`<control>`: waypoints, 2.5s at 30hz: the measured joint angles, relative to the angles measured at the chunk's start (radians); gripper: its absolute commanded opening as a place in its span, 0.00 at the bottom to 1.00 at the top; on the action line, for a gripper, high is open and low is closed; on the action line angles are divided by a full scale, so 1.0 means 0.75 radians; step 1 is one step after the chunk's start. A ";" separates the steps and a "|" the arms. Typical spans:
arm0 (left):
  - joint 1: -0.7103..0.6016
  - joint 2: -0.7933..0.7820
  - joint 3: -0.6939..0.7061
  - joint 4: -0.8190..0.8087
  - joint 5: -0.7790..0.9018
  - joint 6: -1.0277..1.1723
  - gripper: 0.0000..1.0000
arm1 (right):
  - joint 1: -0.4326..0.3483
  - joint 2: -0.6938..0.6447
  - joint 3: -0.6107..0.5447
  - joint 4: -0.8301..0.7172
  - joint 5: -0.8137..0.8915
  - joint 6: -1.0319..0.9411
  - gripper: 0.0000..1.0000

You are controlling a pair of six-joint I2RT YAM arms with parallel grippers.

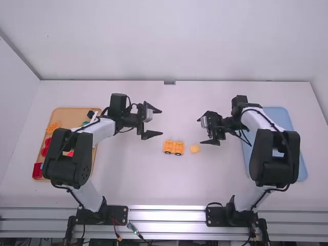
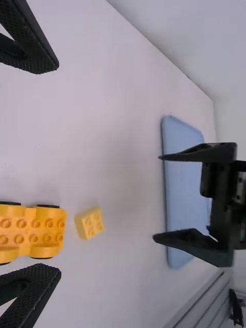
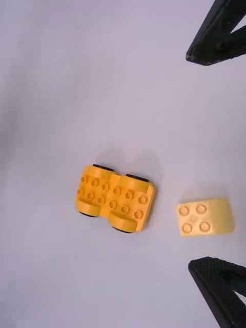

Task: Assemble lego blocks to make yellow taxi

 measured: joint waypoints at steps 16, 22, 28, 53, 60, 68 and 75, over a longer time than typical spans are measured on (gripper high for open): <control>-0.004 0.000 -0.246 0.407 0.006 0.005 0.99 | 0.009 0.000 -0.445 0.581 0.006 0.315 0.99; -0.005 0.000 -0.247 0.399 0.006 0.005 0.99 | 0.068 0.000 -0.446 0.670 0.046 0.367 0.99; -0.006 0.000 -0.247 0.388 0.014 0.005 0.99 | 0.080 0.104 -0.426 0.642 0.048 0.413 0.99; -0.009 0.000 -0.246 0.366 0.014 0.006 0.99 | 0.063 0.247 -0.354 0.634 0.044 0.396 0.70; -0.009 0.000 -0.247 0.351 0.014 0.005 0.99 | 0.051 0.247 -0.354 0.629 0.054 0.422 0.71; -0.009 0.000 -0.247 0.348 0.014 0.006 0.99 | -0.024 0.247 -0.384 0.654 -0.002 0.361 0.71; -0.009 0.000 -0.247 0.349 0.015 0.005 0.99 | -0.052 0.247 -0.446 0.765 -0.077 0.342 0.76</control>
